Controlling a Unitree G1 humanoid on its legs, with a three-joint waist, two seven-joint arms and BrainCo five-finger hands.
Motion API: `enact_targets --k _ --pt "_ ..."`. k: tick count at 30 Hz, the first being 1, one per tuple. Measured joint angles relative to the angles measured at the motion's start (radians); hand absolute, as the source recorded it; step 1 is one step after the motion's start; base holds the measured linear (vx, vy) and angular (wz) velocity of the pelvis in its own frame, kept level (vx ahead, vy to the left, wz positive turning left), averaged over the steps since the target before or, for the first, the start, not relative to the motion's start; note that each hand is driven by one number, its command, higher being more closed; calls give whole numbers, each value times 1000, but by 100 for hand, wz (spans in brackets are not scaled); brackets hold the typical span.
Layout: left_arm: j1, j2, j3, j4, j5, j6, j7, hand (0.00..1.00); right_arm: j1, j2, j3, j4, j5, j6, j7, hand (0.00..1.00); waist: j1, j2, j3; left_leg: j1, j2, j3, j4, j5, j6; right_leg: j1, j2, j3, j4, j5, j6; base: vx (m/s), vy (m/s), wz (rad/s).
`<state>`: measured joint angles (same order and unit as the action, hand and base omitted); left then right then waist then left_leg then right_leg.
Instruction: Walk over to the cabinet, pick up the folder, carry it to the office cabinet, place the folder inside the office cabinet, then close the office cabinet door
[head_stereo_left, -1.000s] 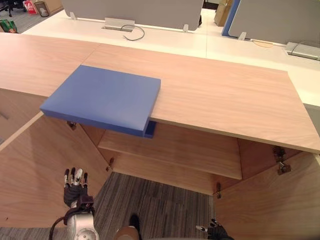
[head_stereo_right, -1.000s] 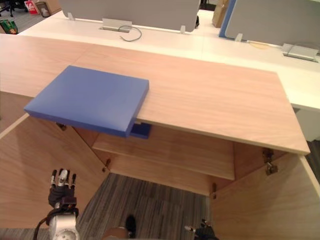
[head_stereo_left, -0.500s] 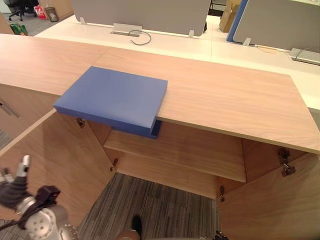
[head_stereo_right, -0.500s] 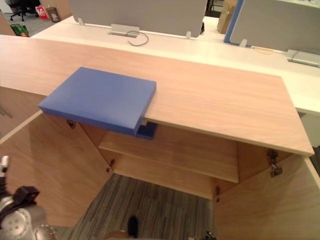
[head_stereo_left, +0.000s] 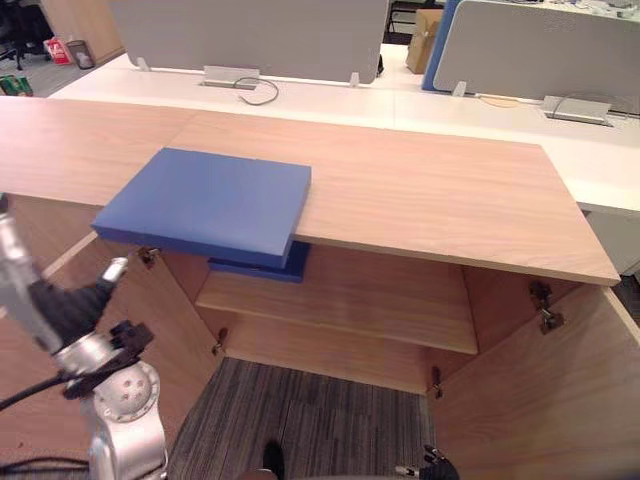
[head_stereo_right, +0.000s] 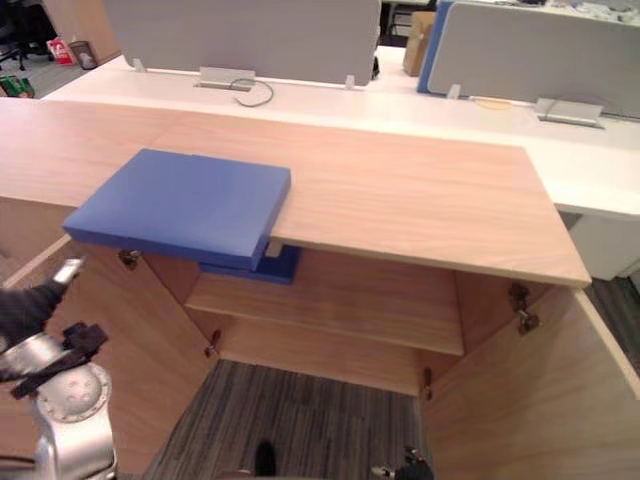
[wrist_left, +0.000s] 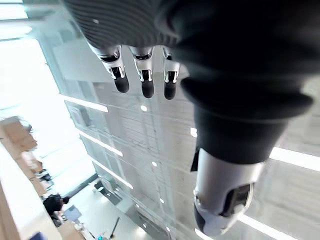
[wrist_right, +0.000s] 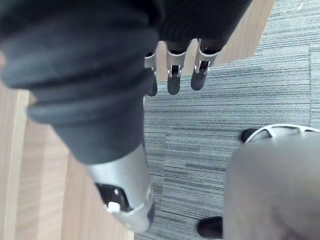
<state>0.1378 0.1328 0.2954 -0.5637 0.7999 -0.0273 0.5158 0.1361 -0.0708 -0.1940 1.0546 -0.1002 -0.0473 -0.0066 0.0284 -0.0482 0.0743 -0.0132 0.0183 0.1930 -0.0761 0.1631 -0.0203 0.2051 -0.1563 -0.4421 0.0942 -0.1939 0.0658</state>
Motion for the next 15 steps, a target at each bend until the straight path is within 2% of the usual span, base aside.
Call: enact_targets --k 3,6,15 --pt "-9 69 -61 35 127 -4 -1 0 13 -4 0 11 -2 -12 5 0 0 0 -2 11 3 14 0 0 0 6 10 14 -2 1 1 58 -38 -17" --pt "-32 136 -92 96 190 -8 -2 0 16 -10 0 40 -4 -20 5 0 -3 2 -4 23 10 15 0 0 0 14 13 25 -3 1 1 19 -27 -9" --pt "-72 306 -162 195 266 -50 -14 0 35 -36 13 50 -40 -33 5 0 -9 20 -30 37 24 35 -11 3 -10 3 19 59 -1 1 0 -29 6 -10"
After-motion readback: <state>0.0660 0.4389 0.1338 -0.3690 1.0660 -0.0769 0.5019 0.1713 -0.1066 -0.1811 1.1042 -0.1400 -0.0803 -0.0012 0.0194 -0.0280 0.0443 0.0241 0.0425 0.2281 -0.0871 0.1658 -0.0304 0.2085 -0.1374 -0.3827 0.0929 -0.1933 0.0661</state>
